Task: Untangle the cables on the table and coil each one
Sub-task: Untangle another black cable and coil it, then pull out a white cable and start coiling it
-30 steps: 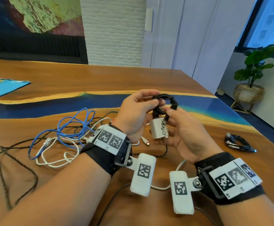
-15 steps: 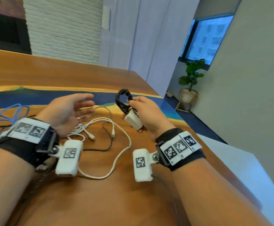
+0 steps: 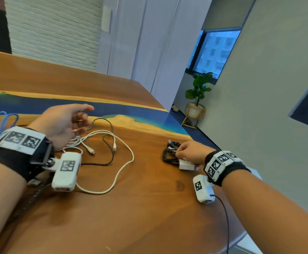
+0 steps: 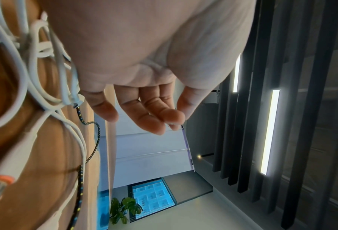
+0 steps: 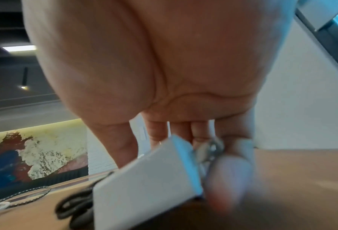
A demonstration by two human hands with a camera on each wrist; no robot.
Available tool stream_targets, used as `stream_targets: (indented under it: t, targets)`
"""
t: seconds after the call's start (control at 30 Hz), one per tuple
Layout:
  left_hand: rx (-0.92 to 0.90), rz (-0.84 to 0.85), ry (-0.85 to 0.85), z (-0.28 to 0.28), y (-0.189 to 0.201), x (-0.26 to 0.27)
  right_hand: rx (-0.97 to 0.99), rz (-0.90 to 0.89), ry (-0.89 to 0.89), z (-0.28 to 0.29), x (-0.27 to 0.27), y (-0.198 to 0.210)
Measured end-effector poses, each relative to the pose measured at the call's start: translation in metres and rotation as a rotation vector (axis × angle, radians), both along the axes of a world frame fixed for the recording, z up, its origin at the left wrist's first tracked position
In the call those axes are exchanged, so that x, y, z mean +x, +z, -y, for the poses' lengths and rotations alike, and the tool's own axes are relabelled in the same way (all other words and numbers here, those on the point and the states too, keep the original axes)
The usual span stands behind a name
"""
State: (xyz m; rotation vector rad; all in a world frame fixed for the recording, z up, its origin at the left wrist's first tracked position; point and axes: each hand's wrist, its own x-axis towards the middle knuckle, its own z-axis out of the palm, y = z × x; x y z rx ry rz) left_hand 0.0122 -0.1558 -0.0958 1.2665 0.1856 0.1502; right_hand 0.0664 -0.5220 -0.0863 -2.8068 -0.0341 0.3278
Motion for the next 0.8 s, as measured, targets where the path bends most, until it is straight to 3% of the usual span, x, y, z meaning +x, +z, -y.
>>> stream_targets:
  t: [0.23,0.33,0.43,0.57,0.8]
  targets:
    - [-0.024,0.024,0.022,-0.003,0.002,0.000,-0.145,0.206,0.077,-0.020,0.003,0.022]
    - [-0.029,0.026,0.028,-0.004,0.004,0.000,-0.057,0.264,0.163,-0.052,-0.006,0.032]
    - [-0.042,0.023,0.014,-0.005,0.004,0.000,0.088,0.255,0.323,-0.096,-0.025,0.035]
    - [-0.054,0.038,-0.014,-0.007,0.005,0.000,0.136,0.209,0.477,-0.151,-0.032,0.034]
    - [-0.090,0.079,-0.057,-0.014,0.012,-0.002,-0.160,0.047,0.637,-0.205,-0.028,0.017]
